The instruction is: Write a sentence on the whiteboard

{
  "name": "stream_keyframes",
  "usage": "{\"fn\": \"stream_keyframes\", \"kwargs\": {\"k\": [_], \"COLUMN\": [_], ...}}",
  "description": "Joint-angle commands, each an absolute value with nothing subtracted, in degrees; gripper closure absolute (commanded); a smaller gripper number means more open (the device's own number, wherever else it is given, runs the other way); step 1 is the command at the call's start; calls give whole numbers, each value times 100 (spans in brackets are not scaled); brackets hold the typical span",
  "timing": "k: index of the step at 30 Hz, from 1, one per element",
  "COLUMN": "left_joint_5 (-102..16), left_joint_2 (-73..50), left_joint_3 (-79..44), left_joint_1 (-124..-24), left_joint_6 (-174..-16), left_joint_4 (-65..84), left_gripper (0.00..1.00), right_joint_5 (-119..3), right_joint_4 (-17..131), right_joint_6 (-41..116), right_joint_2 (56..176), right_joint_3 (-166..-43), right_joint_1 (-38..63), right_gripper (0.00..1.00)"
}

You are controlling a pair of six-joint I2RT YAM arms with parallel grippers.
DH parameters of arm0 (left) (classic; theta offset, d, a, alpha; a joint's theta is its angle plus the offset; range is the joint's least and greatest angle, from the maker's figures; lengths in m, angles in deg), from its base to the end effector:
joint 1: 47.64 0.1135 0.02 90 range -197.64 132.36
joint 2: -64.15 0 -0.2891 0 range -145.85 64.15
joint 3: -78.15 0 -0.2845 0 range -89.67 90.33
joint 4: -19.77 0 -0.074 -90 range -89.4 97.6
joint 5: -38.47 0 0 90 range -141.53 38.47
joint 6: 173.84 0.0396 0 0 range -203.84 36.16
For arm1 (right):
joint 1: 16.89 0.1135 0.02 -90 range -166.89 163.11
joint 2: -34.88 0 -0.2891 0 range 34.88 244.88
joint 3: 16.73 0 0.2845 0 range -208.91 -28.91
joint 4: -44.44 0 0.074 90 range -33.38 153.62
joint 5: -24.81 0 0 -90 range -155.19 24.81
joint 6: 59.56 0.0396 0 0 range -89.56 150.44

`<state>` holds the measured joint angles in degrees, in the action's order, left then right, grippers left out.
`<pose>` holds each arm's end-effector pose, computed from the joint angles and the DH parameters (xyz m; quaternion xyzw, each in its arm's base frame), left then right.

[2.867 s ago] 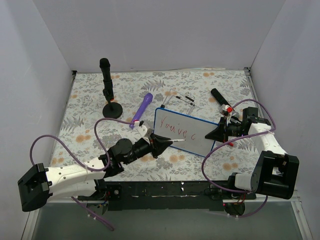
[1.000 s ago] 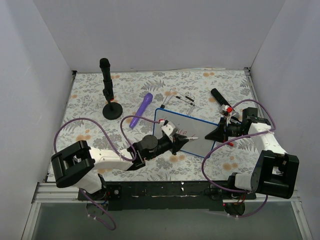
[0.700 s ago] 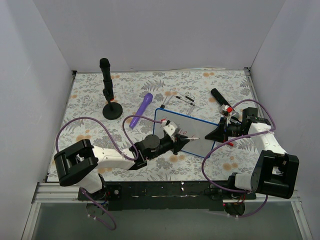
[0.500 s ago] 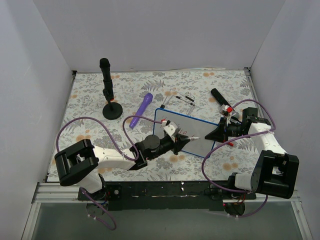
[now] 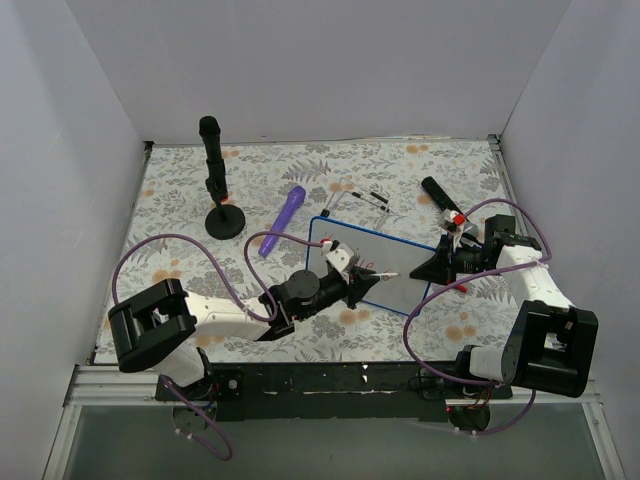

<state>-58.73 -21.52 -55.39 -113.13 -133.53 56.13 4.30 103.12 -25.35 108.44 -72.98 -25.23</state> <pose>0.1421 -0.2998 0.2163 0.0565 0.7221 -0.5564 0.4071 0.2340 0.0032 0.2209 -0.3918 0.7187 0.4262 0.3852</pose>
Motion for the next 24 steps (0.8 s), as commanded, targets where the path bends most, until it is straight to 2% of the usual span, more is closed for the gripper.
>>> {"fn": "stream_keyframes", "kwargs": {"k": [1,24], "left_joint_5": [-6242,-6216], "left_joint_2": [-1891,-1856], "left_joint_3": [-5601,-5786], "left_joint_1": [-11311,-11303], "left_joint_6": [-13183,-13130], "left_joint_4": [5673,5523], "left_gripper": [100,100], "right_joint_5": [706,679], "right_joint_4": [10417,10390], "right_joint_6": [-2634,-2616], "right_joint_2": [10827,10845], "right_joint_3": [-7408,-7400], "right_joint_1": [-2515,-2515], "right_gripper": [99,99]}}
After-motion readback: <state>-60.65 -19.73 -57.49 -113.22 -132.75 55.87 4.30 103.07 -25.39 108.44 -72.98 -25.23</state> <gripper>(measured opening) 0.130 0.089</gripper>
